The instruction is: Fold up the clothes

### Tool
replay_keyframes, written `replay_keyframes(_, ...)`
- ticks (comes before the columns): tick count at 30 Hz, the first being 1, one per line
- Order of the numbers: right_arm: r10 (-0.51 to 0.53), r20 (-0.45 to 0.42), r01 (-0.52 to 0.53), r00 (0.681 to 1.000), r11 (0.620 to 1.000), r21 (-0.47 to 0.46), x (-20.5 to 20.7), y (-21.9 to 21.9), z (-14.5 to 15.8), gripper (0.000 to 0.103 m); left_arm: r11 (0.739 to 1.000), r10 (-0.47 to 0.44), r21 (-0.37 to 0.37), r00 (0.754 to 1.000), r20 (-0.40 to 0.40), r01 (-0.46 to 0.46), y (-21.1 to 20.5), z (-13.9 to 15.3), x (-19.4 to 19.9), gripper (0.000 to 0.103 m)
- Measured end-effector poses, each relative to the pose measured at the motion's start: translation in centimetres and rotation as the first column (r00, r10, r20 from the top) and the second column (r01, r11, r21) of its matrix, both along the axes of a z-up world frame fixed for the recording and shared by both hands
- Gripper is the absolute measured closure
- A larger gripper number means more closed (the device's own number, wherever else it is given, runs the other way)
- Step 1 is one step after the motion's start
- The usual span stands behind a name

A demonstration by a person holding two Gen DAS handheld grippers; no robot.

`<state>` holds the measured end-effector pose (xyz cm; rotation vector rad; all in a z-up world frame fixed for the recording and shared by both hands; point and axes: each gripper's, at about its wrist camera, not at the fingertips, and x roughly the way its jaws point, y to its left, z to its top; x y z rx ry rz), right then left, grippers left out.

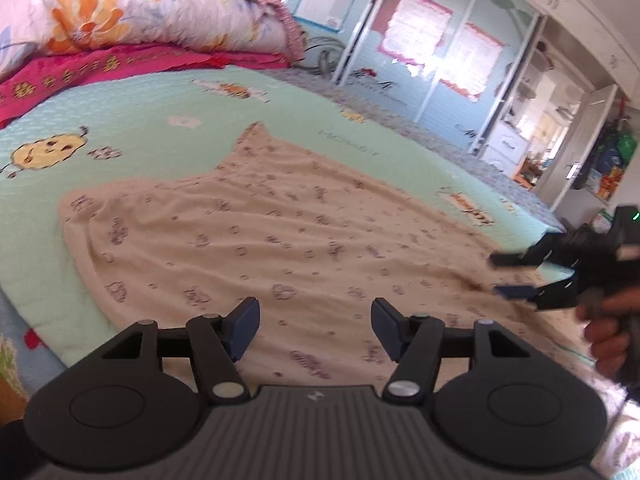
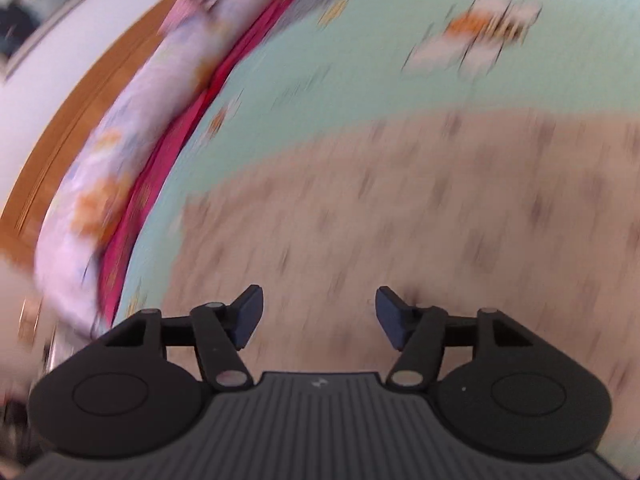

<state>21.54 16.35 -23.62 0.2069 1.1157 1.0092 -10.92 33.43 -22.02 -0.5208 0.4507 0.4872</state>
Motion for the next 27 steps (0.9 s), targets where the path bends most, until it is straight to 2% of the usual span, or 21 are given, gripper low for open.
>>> replay_keyframes(2, -0.033, 0.045, 0.034, 0.998, 0.999, -0.03, -0.4, -0.9, -0.6, 0.04, 0.999, -0.044, -0.003, 0.999, 0.018, 0.044, -0.5, 0.4, 0.2, 0.039)
replay_keyframes(3, -0.114, 0.04, 0.115, 0.993, 0.993, -0.027, 0.4, -1.8, -0.6, 0.043, 0.997, -0.082, -0.009, 0.996, 0.026, 0.082, -0.9, 0.7, 0.5, 0.039)
replay_keyframes(4, -0.171, 0.013, 0.171, 0.985, 0.985, 0.004, 1.2, -2.6, -0.4, 0.044, 0.992, -0.128, -0.01, 0.991, 0.036, 0.128, -1.5, 0.9, 1.1, 0.039)
replay_keyframes(6, -0.209, 0.005, 0.208, 0.978, 0.975, 0.075, 1.1, -3.7, 1.2, 0.042, 0.975, -0.22, -0.012, 0.974, 0.058, 0.221, -2.7, 1.4, 2.4, 0.039)
replay_keyframes(9, -0.137, 0.067, 0.131, 0.988, 0.987, 0.089, -1.2, -4.1, 3.0, 0.042, 0.923, -0.374, -0.064, 0.924, 0.085, 0.38, -4.6, 1.2, 6.2, 0.039)
replay_keyframes(11, -0.094, 0.09, 0.087, 0.991, 0.994, 0.072, -2.7, -4.5, 3.7, 0.042, 0.881, -0.466, -0.054, 0.883, 0.063, 0.469, -6.0, 0.2, 8.8, 0.039)
replay_keyframes(12, -0.086, 0.073, 0.079, 0.994, 0.993, 0.088, -3.2, -4.9, 3.7, 0.042, 0.873, -0.481, -0.078, 0.876, 0.011, 0.481, -6.4, -0.7, 9.8, 0.04)
replay_keyframes(13, -0.079, 0.042, 0.074, 0.996, 0.991, 0.112, -3.1, -5.4, 3.5, 0.042, 0.867, -0.494, -0.106, 0.869, -0.043, 0.487, -6.6, -1.7, 10.7, 0.046)
replay_keyframes(15, -0.052, 0.01, 0.05, 0.999, 0.99, 0.129, -3.0, -5.2, 3.0, 0.042, 0.878, -0.474, -0.104, 0.88, -0.037, 0.468, -6.8, -2.2, 9.6, 0.048)
replay_keyframes(17, -0.01, 0.002, 0.01, 1.0, 0.993, 0.119, -3.2, -4.0, 2.3, 0.041, 0.878, -0.476, -0.076, 0.877, -0.058, 0.472, -7.2, -1.7, 8.3, 0.048)
replay_keyframes(19, 0.087, 0.017, -0.087, 0.996, 0.995, 0.046, -3.7, -1.2, 0.2, 0.039, 0.881, -0.474, -0.053, 0.875, -0.097, 0.471, -7.4, -1.5, 7.1, 0.047)
replay_keyframes(21, 0.142, 0.017, -0.142, 0.99, 0.99, -0.02, -5.6, 0.2, -1.4, 0.038, 0.879, -0.477, -0.059, 0.87, -0.122, 0.474, -7.4, -1.6, 6.0, 0.047)
replay_keyframes(23, 0.209, -0.006, -0.209, 0.978, 0.978, 0.019, -7.9, -0.2, -1.2, 0.038, 0.874, -0.486, -0.069, 0.864, -0.128, 0.481, -7.3, -1.4, 5.2, 0.047)
replay_keyframes(26, 0.234, 0.001, -0.234, 0.972, 0.972, 0.033, -9.8, -1.4, -0.1, 0.038, 0.872, -0.489, -0.071, 0.863, -0.13, 0.484, -7.3, -1.3, 4.7, 0.047)
replay_keyframes(27, 0.208, 0.011, -0.208, 0.978, 0.977, 0.044, -9.5, -1.8, 0.4, 0.038, 0.873, -0.488, -0.063, 0.863, -0.135, 0.484, -7.4, -1.2, 4.7, 0.047)
